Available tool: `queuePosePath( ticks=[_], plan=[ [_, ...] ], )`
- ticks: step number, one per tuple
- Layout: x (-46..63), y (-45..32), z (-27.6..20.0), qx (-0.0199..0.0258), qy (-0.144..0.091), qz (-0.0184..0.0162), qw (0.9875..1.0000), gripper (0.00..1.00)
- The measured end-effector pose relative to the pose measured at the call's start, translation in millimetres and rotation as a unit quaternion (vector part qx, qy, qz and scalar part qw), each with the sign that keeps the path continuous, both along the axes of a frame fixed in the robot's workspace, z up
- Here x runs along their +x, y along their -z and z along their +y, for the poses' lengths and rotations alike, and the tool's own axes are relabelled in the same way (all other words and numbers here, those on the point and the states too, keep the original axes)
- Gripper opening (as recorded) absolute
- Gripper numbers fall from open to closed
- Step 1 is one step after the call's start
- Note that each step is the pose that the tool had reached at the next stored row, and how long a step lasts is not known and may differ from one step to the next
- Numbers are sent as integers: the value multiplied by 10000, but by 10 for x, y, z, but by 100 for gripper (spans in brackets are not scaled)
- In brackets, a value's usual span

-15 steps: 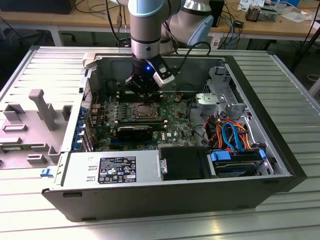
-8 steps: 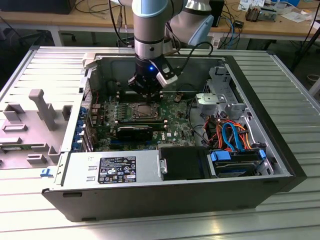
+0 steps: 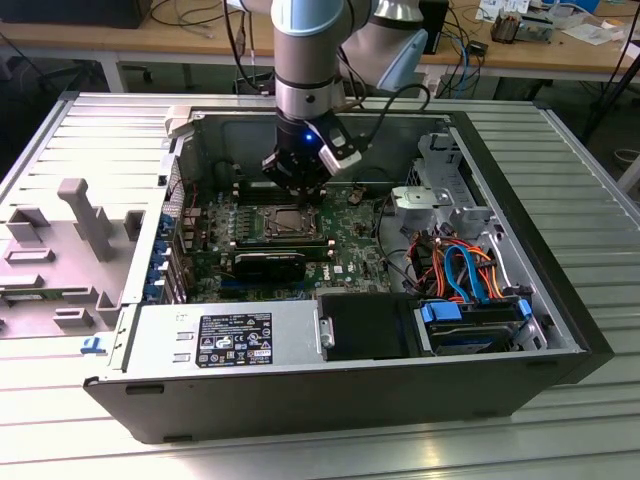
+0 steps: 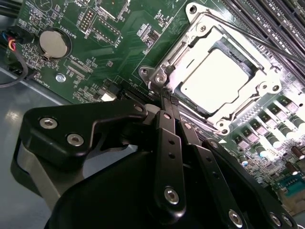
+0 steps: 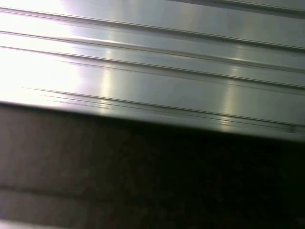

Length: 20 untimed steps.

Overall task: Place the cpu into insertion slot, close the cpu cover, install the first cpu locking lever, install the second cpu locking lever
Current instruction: 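Install the first cpu locking lever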

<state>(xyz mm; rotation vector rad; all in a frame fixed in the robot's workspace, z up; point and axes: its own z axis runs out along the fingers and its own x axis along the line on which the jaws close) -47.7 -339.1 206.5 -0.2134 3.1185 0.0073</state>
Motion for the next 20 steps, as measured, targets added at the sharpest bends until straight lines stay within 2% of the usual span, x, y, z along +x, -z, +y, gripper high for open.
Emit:
queuePosePath(
  ticks=[7,12,20],
  plan=[
    [14,16,-5,1,-1,0,10000,11],
    [13,21,-39,1,1,-1,10000,11],
    [47,60,-38,3,0,0,10000,11]
  ],
)
